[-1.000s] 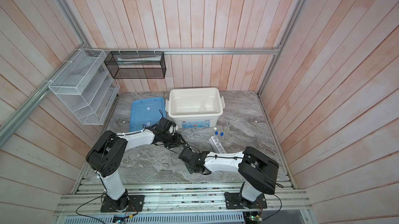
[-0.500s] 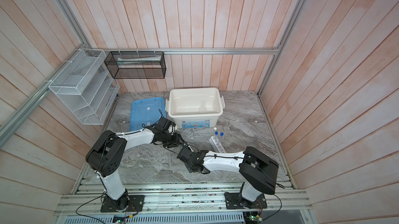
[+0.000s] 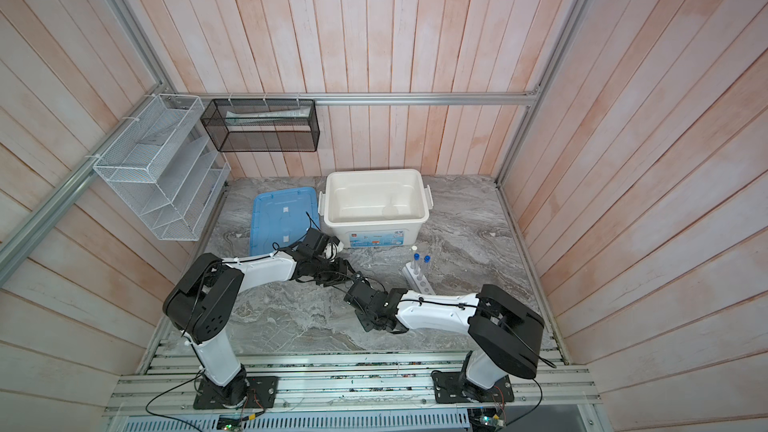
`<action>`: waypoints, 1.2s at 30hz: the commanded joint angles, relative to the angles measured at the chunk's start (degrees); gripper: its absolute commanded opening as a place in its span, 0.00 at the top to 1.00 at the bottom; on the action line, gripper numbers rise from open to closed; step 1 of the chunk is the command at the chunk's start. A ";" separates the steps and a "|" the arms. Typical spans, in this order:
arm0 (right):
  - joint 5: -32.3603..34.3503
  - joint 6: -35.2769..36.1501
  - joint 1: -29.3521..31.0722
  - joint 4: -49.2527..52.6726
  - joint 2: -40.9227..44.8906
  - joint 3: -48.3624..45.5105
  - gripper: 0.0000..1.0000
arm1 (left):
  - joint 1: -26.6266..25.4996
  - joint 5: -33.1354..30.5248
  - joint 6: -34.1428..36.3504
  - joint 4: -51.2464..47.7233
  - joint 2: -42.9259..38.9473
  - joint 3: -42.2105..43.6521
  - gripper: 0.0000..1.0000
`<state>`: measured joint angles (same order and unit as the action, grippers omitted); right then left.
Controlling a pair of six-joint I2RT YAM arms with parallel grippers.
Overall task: Organize the chemistry lab equipment
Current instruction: 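Lower the left gripper toward the scissors finger rings while the right gripper holds the blades, then close the left gripper on the scissors finger rings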
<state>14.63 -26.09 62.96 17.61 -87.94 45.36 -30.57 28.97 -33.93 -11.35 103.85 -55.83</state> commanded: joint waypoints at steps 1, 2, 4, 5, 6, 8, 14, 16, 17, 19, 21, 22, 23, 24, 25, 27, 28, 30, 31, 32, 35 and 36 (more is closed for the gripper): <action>-2.34 -0.81 -0.82 -3.05 1.37 -1.72 1.00 | 0.58 -3.13 1.93 -5.09 1.11 3.25 0.43; -2.52 -0.89 -0.89 -3.39 1.34 -1.96 1.00 | 0.73 -3.13 2.03 -5.09 1.07 3.34 0.43; -3.39 -1.31 -1.16 -4.38 1.11 -2.61 1.00 | 1.02 -3.00 2.20 -4.97 0.77 3.65 0.43; -3.64 -1.49 -1.09 -4.80 1.02 -2.88 1.00 | 1.16 -2.91 2.29 -4.86 0.66 3.91 0.43; -4.03 -1.64 -1.17 -5.09 1.02 -3.08 1.00 | 1.34 -2.71 2.23 -4.55 0.57 4.18 0.43; -4.52 -1.77 -1.21 -5.30 1.00 -3.04 1.00 | 1.47 -2.14 2.11 -4.05 0.35 4.91 0.43; -5.38 -1.56 -1.77 -5.65 1.54 -2.61 1.00 | 0.64 -0.76 1.63 -2.70 -0.48 6.75 0.42; -5.54 -1.43 -1.79 -5.57 1.54 -2.32 1.00 | -0.37 -1.41 2.45 -3.77 -1.16 6.62 0.42; -5.49 -1.37 -1.84 -5.48 1.63 -2.22 1.00 | -0.83 -1.95 2.89 -4.16 -1.61 6.68 0.41; -5.58 -1.26 -1.91 -5.56 1.39 -2.04 1.00 | -1.42 -3.66 4.07 -5.42 -2.91 6.77 0.41; -5.73 -1.16 -1.98 -5.65 1.12 -1.78 1.00 | -1.43 -4.50 5.11 -7.10 -4.10 6.50 0.40; -5.81 -1.07 -1.97 -5.56 0.89 -1.53 1.00 | -1.43 -4.98 5.51 -8.33 -4.71 6.20 0.40; -5.87 -1.03 -2.03 -5.49 0.72 -1.38 1.00 | -1.43 -5.41 5.62 -9.27 -5.36 5.92 0.40; -5.93 -0.95 -1.98 -5.42 0.62 -1.25 1.00 | -1.43 -5.87 5.45 -10.00 -6.24 5.89 0.40; -5.91 -0.85 -2.01 -5.48 0.62 -1.09 1.00 | -1.43 -6.16 4.89 -10.23 -7.15 6.11 0.39; -5.75 -0.81 -2.11 -5.34 0.59 -0.65 1.00 | -1.60 -6.13 2.05 -9.57 -8.66 7.23 0.39; -5.69 -0.86 -2.14 -5.30 0.50 -0.31 1.00 | -1.89 -5.89 -0.32 -8.06 -9.50 8.20 0.39; -5.67 -1.06 -2.27 -5.21 0.25 0.29 1.00 | -2.68 -4.98 -5.08 -3.45 -10.96 11.19 0.39; -5.83 -1.44 -2.23 -5.44 0.16 0.55 1.00 | -3.19 -4.36 -7.34 -0.81 -11.41 12.52 0.39; -6.14 -1.72 -2.23 -5.64 0.08 0.76 1.00 | -3.35 -3.88 -8.92 1.21 -11.48 13.38 0.39; -7.27 -2.60 -2.28 -5.92 -0.12 1.86 1.00 | -3.71 -3.40 -11.23 5.24 -11.39 14.39 0.39; -7.54 -2.82 -2.23 -5.84 -0.28 2.29 1.00 | -3.71 -3.62 -11.42 6.14 -11.46 14.37 0.39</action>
<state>8.21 -27.53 60.97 12.82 -87.48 45.39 -33.95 25.56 -41.25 -9.15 92.05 -42.92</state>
